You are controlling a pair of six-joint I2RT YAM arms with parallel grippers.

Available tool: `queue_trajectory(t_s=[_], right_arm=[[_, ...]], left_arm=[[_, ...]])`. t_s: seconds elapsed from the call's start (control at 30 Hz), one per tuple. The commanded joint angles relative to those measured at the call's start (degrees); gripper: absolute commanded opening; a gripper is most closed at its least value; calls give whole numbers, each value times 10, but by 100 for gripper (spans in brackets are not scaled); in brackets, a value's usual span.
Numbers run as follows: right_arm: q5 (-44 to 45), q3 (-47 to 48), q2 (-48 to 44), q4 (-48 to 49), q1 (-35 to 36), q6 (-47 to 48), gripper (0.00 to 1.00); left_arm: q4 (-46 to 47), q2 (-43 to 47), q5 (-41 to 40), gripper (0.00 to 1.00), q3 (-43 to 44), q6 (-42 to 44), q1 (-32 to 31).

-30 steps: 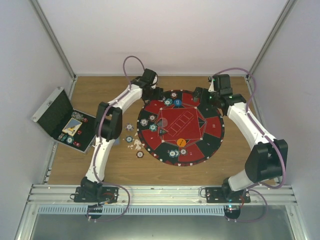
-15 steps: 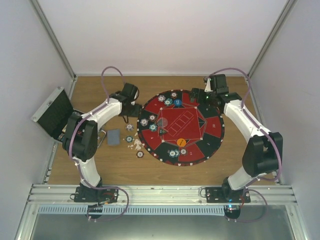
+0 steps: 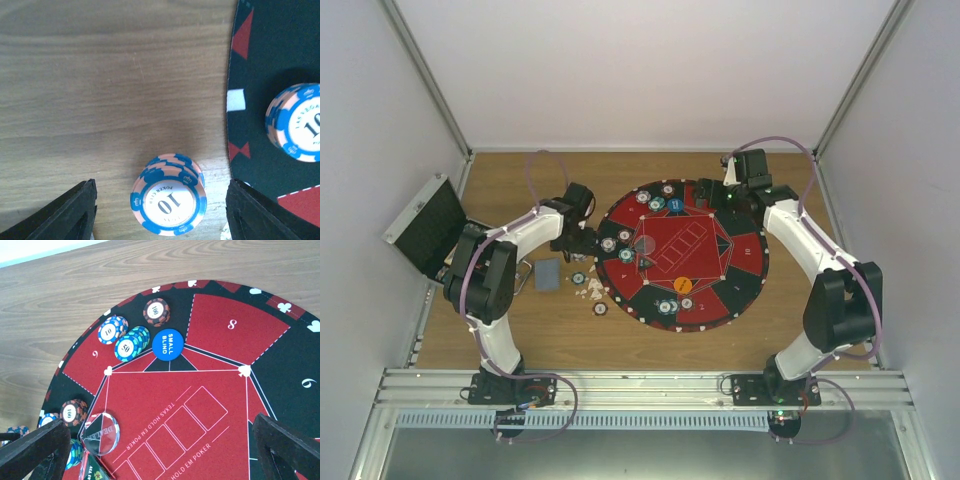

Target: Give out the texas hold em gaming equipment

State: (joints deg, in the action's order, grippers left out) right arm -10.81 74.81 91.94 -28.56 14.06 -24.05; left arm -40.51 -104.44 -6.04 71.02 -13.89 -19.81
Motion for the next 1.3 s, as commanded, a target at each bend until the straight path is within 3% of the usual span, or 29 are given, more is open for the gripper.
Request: queue_trajectory(t_s=[0.0,0.53,1.27], right_arm=[[-2,10,3,5,8,1,100],[-1,8,6,4,11,1,99],[6,4,4,1,11,1,100]], left_arm=[[14,17,11,71,-20,5,3],[32,-14,24,69,-44,15,-7],[16,-62,-27,50,-75,-12,-14]])
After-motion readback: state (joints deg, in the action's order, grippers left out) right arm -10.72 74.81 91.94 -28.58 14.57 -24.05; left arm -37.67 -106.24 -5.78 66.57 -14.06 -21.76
